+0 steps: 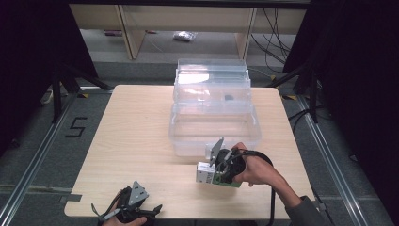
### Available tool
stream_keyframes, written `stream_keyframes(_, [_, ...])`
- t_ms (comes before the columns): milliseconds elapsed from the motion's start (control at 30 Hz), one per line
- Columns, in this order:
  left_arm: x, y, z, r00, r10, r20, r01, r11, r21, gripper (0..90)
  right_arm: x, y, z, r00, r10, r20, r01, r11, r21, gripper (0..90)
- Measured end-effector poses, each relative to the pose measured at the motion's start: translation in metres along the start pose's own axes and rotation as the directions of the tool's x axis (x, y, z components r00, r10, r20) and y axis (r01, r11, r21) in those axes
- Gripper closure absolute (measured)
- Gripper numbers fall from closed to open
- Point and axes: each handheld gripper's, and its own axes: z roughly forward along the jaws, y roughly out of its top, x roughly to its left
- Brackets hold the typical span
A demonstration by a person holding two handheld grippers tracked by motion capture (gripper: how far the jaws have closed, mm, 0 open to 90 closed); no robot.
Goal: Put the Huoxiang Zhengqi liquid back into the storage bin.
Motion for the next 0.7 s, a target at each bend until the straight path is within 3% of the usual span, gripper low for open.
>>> stream_keyframes(33, [0.000, 0.000, 0.000, 1.0000, -0.003, 0.002, 0.003, 1.0000, -0.001, 15.1, 0.000, 0.002, -0.005, 1.0000, 0.003, 0.005, -0.003, 1.0000, 0.004, 64.9])
stream_keyframes(67, [0.000, 0.000, 0.000, 1.0000, 0.005, 0.001, -0.005, 1.0000, -0.002, 15.1, -0.003, 0.002, -0.006, 0.9997, -0.024, 0.004, 0.024, 0.9997, -0.005, 64.9])
stream_keyframes(100, [0.000, 0.000, 0.000, 1.0000, -0.004, 0.003, 0.004, 1.0000, -0.002, 15.1, -0.002, 0.002, -0.009, 1.0000, -0.004, 0.004, 0.004, 1.0000, -0.003, 65.0])
stream_keyframes(167, [0.000, 0.000, -0.001, 1.0000, 0.002, 0.004, -0.002, 1.0000, -0.004, 15.1, -0.006, 0.004, -0.013, 0.9992, -0.039, 0.001, 0.039, 0.9992, -0.012, 64.9])
stream_keyframes(200, [0.000, 0.000, -0.001, 1.0000, 0.001, 0.007, -0.001, 1.0000, -0.004, 15.1, -0.004, 0.004, -0.016, 0.9999, 0.009, 0.004, -0.009, 0.9999, -0.004, 64.9])
stream_keyframes(233, [0.000, 0.000, 0.000, 1.0000, 0.001, 0.006, -0.001, 1.0000, -0.003, 15.1, -0.005, 0.005, -0.020, 0.9998, 0.019, 0.003, -0.019, 0.9998, 0.003, 64.9])
stream_keyframes(267, [0.000, 0.000, 0.000, 1.0000, 0.005, 0.003, -0.005, 1.0000, -0.003, 15.1, -0.010, 0.006, -0.021, 0.9995, -0.033, 0.002, 0.033, 0.9993, -0.015, 64.9])
stream_keyframes(300, [0.000, 0.000, 0.000, 1.0000, -0.004, 0.004, 0.004, 1.0000, -0.003, 15.1, -0.006, 0.006, -0.024, 0.9995, 0.032, 0.001, -0.032, 0.9995, -0.008, 64.9])
stream_keyframes(500, [0.001, 0.000, 0.000, 1.0000, 0.006, 0.002, -0.006, 1.0000, -0.002, 15.1, -0.018, 0.009, -0.041, 0.9998, -0.017, -0.006, 0.017, 0.9997, -0.019, 65.1])
stream_keyframes(533, [0.001, 0.000, 0.000, 1.0000, 0.005, 0.002, -0.005, 1.0000, -0.001, 15.1, -0.018, 0.008, -0.044, 1.0000, 0.000, -0.002, 0.000, 0.9998, -0.020, 65.0])
stream_keyframes(700, [0.000, -0.001, 0.001, 1.0000, -0.003, 0.005, 0.003, 1.0000, -0.002, 15.1, -0.025, 0.011, -0.057, 1.0000, -0.006, -0.006, 0.006, 0.9999, -0.013, 65.1])
